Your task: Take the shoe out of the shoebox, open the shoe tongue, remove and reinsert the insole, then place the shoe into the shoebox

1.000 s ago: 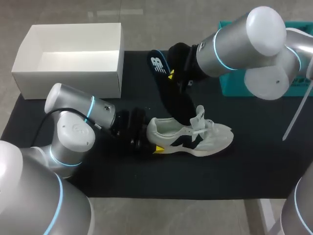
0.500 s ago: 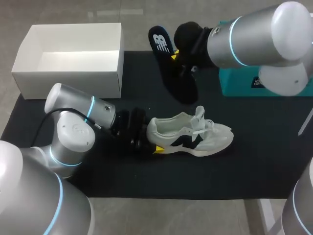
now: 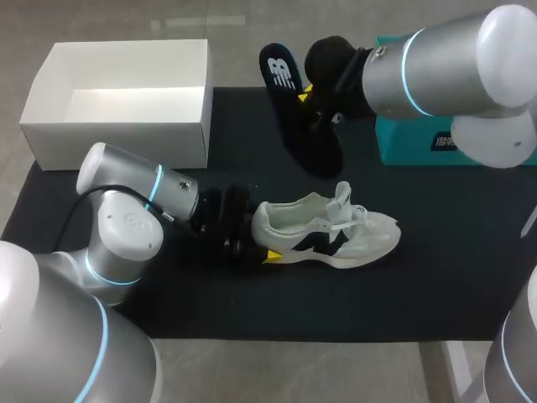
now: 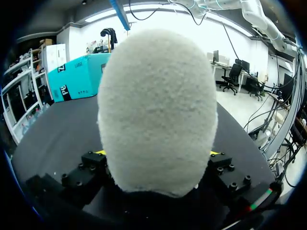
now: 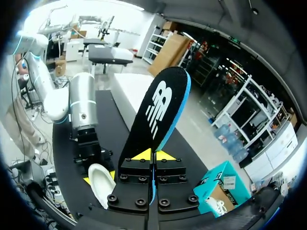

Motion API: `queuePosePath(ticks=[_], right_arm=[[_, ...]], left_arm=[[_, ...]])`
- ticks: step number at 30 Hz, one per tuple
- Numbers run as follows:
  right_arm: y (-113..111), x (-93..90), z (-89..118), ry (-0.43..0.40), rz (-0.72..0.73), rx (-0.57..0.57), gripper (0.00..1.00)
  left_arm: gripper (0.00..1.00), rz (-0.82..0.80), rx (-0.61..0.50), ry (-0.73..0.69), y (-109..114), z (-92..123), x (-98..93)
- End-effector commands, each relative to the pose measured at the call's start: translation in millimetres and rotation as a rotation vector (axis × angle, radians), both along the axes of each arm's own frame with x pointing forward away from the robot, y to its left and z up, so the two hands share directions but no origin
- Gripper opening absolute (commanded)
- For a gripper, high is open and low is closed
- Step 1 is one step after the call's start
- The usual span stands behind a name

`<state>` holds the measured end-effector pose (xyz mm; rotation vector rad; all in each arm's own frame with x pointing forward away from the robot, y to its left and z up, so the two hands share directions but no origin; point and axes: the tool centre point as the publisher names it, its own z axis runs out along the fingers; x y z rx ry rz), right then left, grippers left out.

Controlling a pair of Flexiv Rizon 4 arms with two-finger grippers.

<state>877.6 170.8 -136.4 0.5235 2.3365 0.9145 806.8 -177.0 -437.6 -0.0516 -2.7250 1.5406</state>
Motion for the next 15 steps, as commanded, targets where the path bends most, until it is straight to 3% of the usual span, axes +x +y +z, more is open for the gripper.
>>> queuePosePath(ticks=[1,4,15], right_arm=[[6.1,-27.7,6.8,0.015,-0.221,0.355,0.0],[6.7,-42.2,17.5,0.064,-0.214,0.449,0.0],[5.4,-74.7,39.0,0.231,-0.121,0.54,0.0]], left_arm=[[0.0,0.001,0.002,-0.002,-1.3,-4.1,0.0],[0.0,0.001,0.002,-0.002,-1.3,-4.1,0.0],[0.0,0.001,0.002,-0.002,-1.3,-4.1,0.0]])
